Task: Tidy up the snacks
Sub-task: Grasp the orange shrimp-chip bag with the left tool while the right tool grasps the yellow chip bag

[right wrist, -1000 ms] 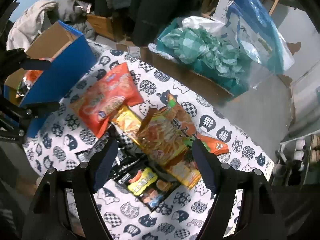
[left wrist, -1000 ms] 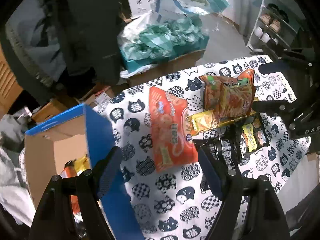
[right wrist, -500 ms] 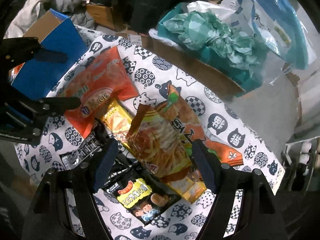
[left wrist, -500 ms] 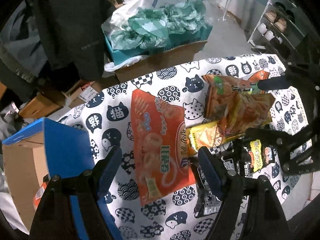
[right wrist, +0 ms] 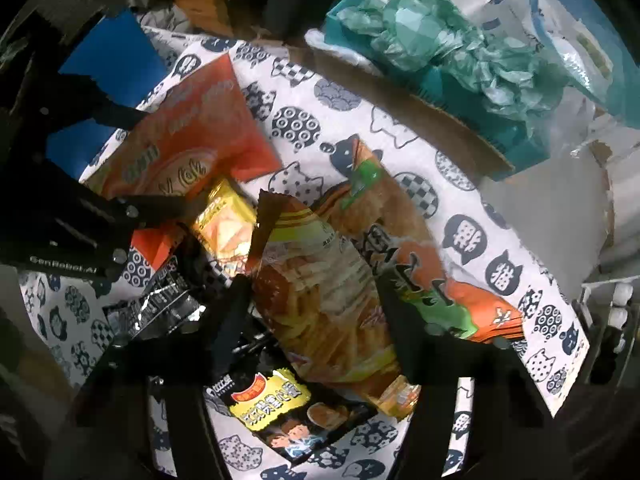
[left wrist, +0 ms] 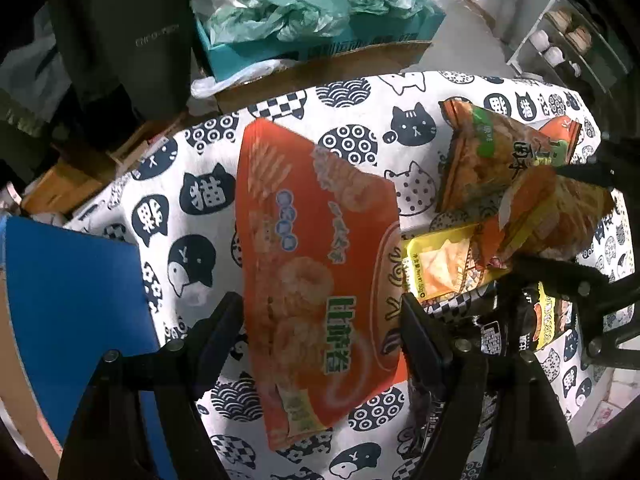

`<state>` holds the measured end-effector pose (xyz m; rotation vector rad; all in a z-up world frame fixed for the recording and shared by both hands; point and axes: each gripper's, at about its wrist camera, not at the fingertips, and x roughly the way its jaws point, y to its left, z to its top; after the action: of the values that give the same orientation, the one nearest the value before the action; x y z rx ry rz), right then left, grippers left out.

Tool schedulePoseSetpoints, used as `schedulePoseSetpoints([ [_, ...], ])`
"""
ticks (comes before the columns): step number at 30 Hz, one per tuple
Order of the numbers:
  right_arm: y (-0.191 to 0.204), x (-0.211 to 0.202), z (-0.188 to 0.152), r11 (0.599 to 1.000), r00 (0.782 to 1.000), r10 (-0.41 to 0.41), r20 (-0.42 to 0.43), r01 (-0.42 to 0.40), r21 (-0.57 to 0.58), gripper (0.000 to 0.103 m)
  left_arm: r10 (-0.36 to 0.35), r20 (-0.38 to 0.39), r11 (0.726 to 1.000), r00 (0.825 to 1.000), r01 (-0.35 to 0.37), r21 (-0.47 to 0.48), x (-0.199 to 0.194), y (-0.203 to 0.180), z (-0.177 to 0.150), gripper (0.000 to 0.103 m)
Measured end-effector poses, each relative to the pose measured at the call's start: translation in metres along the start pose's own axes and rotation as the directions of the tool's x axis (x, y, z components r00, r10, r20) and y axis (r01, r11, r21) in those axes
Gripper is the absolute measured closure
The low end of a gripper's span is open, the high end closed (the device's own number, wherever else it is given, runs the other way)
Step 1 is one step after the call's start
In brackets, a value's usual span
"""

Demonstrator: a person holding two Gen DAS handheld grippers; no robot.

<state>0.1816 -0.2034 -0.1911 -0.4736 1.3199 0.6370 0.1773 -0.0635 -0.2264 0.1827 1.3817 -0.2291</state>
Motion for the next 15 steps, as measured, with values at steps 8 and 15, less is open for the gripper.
schedulePoseSetpoints([
  [8, 0.0, -0.005, -0.002, 1.0, 1.0, 0.004, 0.011, -0.004, 0.03, 0.062, -0.04, 0.019, 0.999, 0.999, 0.039, 0.029, -0.005, -0.004, -0.007, 0.067],
  [15, 0.005, -0.016, -0.009, 0.997, 0.999, -0.001, 0.043, -0.003, 0.075, 0.065, 0.006, 0.074, 0.999, 0.997, -0.009, 0.036, -0.027, -0.005, -0.016, 0.068],
])
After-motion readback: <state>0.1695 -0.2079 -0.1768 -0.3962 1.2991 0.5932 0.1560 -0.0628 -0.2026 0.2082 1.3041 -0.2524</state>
